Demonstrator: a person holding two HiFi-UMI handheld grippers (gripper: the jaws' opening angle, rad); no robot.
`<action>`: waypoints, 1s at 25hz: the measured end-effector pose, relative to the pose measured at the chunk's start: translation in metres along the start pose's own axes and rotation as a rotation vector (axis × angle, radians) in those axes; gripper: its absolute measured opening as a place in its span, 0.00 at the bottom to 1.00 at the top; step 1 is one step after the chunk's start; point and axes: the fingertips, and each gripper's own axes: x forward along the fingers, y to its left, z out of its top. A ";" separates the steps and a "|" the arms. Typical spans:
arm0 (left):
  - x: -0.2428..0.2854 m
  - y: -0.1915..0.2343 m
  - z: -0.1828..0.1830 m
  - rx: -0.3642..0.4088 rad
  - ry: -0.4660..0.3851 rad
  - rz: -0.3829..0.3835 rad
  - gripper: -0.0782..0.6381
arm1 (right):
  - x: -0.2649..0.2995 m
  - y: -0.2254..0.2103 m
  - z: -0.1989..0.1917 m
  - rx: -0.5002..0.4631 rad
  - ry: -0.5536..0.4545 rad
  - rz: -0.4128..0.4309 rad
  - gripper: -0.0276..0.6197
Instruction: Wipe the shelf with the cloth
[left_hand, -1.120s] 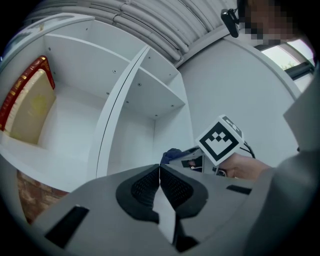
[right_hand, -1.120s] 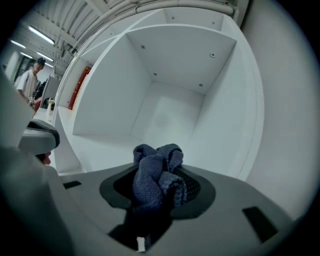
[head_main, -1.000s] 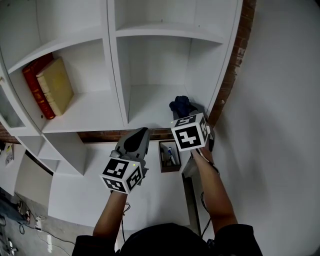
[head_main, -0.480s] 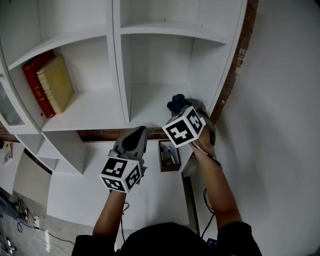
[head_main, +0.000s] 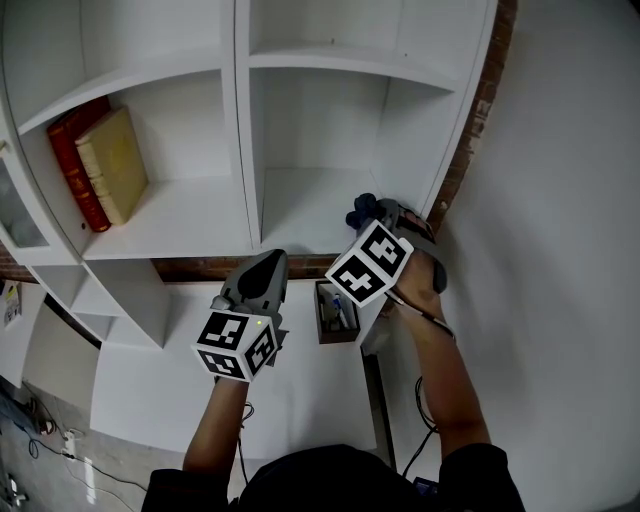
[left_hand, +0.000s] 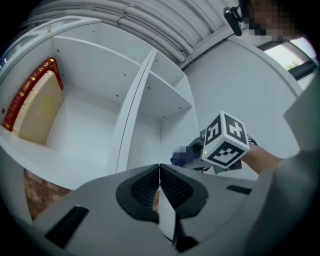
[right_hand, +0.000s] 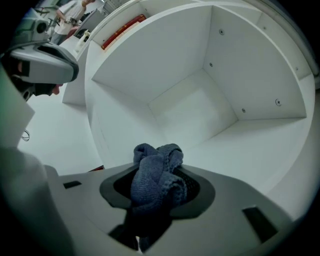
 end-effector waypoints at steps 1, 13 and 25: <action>0.000 0.000 -0.001 -0.001 0.001 -0.001 0.13 | 0.001 -0.001 -0.001 0.005 0.006 0.002 0.32; -0.007 0.002 -0.001 -0.001 0.005 0.006 0.13 | 0.008 -0.005 0.000 0.198 0.003 0.056 0.30; -0.014 0.006 0.003 0.004 -0.001 0.031 0.13 | 0.007 0.008 0.025 0.231 -0.072 0.144 0.30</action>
